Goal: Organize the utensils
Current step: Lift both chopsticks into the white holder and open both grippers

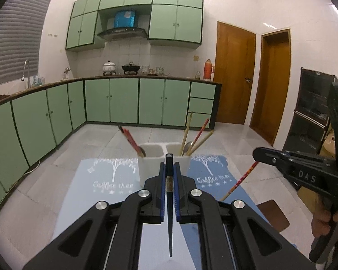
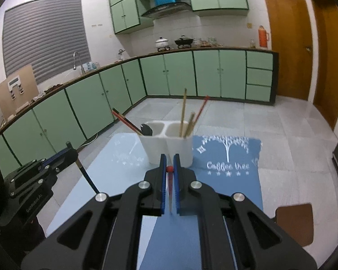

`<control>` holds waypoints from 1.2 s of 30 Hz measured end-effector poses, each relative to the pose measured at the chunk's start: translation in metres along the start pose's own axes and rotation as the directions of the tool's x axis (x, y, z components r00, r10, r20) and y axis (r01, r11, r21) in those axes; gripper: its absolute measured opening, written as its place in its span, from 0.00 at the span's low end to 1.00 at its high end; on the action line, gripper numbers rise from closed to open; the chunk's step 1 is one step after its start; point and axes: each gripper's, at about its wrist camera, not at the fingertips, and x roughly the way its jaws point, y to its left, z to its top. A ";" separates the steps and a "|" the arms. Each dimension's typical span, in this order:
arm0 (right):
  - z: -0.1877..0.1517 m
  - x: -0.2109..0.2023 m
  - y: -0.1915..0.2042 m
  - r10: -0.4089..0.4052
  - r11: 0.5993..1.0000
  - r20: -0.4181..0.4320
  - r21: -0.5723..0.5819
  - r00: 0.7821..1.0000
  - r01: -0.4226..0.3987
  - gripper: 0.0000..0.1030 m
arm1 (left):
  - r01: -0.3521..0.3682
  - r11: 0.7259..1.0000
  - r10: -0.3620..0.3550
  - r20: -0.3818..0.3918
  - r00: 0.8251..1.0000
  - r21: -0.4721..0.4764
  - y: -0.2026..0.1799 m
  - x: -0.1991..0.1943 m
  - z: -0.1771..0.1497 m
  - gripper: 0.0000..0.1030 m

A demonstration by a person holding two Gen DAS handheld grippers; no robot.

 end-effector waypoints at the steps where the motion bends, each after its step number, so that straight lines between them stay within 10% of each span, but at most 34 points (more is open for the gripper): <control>1: 0.004 -0.001 0.002 0.010 1.000 0.000 -0.009 1.000 -0.010 0.05 | 0.003 1.000 -0.003 0.007 1.000 0.001 0.001 0.000 0.003 0.06; 23: 0.156 0.052 0.010 0.007 0.991 0.145 -0.131 0.989 0.012 0.05 | -0.028 1.000 0.023 0.269 0.963 0.013 0.017 0.062 0.131 0.06; 36: 0.136 0.139 -0.002 0.000 0.993 0.001 -0.120 1.000 0.001 0.06 | -0.006 1.000 0.009 0.113 0.994 -0.025 0.042 0.166 0.103 0.07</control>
